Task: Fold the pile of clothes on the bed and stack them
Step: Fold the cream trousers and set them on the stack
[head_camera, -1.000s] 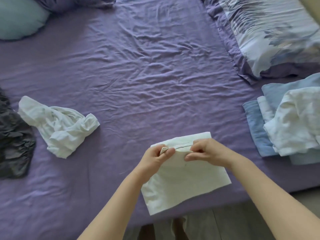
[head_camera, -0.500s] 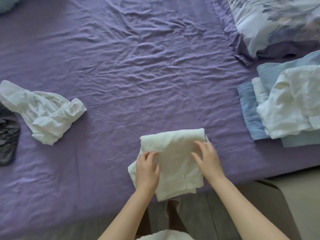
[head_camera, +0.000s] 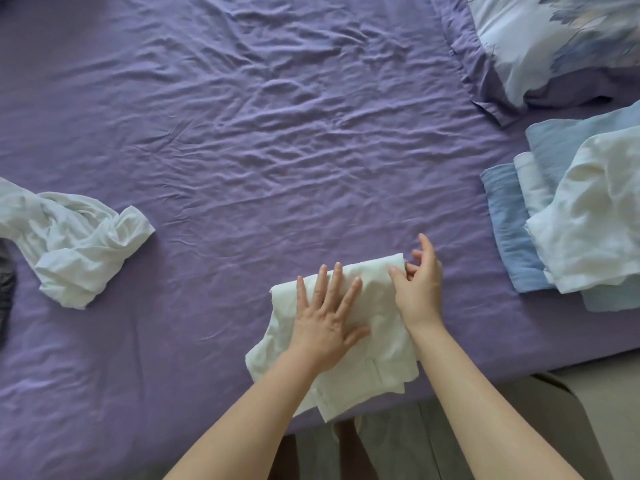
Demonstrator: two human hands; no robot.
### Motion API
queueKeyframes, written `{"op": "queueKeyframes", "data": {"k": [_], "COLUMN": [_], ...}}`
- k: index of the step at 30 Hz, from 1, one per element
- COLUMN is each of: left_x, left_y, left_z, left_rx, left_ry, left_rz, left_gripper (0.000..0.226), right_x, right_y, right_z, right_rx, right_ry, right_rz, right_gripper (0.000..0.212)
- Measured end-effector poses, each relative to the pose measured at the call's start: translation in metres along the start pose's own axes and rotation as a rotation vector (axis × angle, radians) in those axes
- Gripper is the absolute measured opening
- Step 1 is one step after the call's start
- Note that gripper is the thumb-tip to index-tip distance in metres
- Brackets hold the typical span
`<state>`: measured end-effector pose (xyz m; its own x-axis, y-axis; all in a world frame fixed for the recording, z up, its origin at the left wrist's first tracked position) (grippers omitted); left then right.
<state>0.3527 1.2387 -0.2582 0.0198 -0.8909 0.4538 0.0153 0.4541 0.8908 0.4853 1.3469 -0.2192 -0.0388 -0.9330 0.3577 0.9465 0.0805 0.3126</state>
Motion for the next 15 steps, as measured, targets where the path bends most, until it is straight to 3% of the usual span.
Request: {"op": "queueKeyframes", "data": {"k": [3, 6, 11, 13, 15], "left_x": [-0.014, -0.027, -0.046, -0.041, -0.03], "left_y": [-0.009, -0.025, -0.043, -0.037, -0.031], "left_z": [0.007, 0.012, 0.014, 0.013, 0.02], "left_rx": [-0.029, -0.039, -0.039, -0.085, -0.095], "left_ry": [-0.034, -0.116, -0.162, -0.166, -0.058], "left_rz": [-0.016, -0.014, 0.011, 0.035, 0.032], "left_gripper": [0.08, 0.081, 0.079, 0.078, 0.08], "right_x": [-0.016, -0.027, -0.032, -0.021, -0.004], "right_y": [-0.011, -0.015, -0.02, -0.016, -0.008], "right_z": [-0.002, -0.017, -0.047, -0.047, -0.048], "right_rx": [0.118, 0.405, 0.711, 0.713, 0.671], "right_ry": [0.13, 0.266, 0.258, 0.215, 0.115], "right_rz": [0.079, 0.136, 0.117, 0.116, 0.137], "right_gripper": [0.056, 0.05, 0.063, 0.068, 0.08]}}
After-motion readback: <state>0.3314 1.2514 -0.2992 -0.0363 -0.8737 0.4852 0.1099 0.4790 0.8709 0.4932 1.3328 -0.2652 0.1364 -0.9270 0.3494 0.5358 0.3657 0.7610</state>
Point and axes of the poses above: each hand's wrist, its own x-axis away from the middle knuckle, its own y-axis out of the back of the hand, z = x × y, the point moved 5 cm from there along -x, towards the middle knuckle, and after that the axes turned 10 degrees about -x, right-handed, at the moved point
